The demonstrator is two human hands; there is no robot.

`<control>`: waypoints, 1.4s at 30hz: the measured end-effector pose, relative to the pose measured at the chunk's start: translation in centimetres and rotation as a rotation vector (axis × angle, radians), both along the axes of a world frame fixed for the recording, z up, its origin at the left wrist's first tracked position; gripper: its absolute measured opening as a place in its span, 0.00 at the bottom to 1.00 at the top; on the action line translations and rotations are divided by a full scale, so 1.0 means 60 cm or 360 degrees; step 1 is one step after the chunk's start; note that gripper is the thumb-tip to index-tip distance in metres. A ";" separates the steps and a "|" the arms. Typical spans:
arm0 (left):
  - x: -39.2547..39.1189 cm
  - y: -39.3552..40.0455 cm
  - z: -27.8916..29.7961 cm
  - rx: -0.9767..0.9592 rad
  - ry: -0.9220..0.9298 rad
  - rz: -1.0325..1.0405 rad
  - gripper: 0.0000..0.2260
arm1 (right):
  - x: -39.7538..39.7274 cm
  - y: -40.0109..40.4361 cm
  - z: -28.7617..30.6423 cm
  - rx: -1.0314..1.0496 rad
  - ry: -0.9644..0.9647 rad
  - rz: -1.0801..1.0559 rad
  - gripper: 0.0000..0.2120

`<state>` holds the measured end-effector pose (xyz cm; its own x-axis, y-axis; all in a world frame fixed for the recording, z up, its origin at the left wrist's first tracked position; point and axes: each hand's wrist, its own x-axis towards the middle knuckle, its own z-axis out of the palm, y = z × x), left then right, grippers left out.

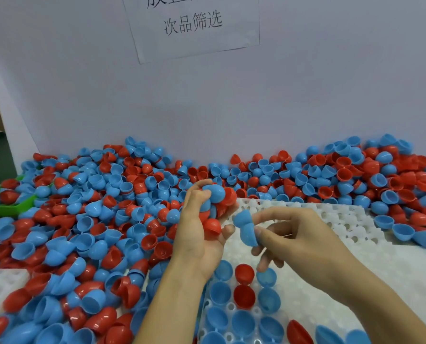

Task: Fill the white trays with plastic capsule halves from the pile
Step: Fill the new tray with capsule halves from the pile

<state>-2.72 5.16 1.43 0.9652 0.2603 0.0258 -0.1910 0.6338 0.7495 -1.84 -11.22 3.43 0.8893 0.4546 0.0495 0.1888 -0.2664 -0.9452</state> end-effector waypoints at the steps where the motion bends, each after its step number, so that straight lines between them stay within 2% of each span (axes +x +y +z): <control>1: 0.000 -0.003 0.000 -0.0004 -0.0019 -0.0002 0.08 | -0.002 0.003 -0.001 0.0021 -0.0009 0.0016 0.05; 3: 0.001 -0.006 0.001 -0.0043 -0.0030 -0.0013 0.05 | -0.005 0.011 -0.006 0.0042 -0.0040 0.0007 0.07; 8: 0.002 -0.008 0.000 -0.0097 0.0011 -0.0001 0.06 | -0.004 0.023 -0.018 0.0036 -0.0178 -0.0241 0.16; 13: 0.005 -0.009 -0.003 -0.0069 -0.0018 0.0020 0.05 | -0.005 0.024 -0.017 0.0013 -0.0130 -0.0221 0.11; 17: 0.007 -0.006 -0.006 -0.0003 -0.0021 0.0066 0.06 | -0.005 0.023 -0.014 -0.0058 -0.0113 -0.0129 0.13; 23: 0.012 -0.009 -0.008 -0.0024 -0.0029 0.0071 0.05 | -0.005 0.023 -0.017 0.0069 -0.0038 -0.0143 0.12; 28: 0.010 -0.009 -0.010 -0.0060 -0.0050 0.0024 0.07 | -0.005 0.030 -0.018 0.0149 -0.0222 -0.0263 0.08; 31: 0.010 -0.010 -0.008 -0.0021 -0.0048 0.0025 0.12 | -0.007 0.029 -0.017 0.0115 -0.0301 -0.0291 0.06; 36: 0.012 -0.008 -0.012 0.0075 -0.0030 0.0064 0.15 | -0.012 0.027 -0.009 0.0054 -0.0206 -0.0287 0.08; 42: 0.010 -0.009 -0.009 0.0106 -0.0032 0.0081 0.14 | -0.010 0.022 -0.002 0.0004 -0.0070 -0.0274 0.13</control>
<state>-2.09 4.65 0.86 0.9498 0.3064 0.0641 -0.2375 0.5719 0.7852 -2.47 -9.90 3.31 0.9510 0.2954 0.0912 0.1819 -0.2962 -0.9376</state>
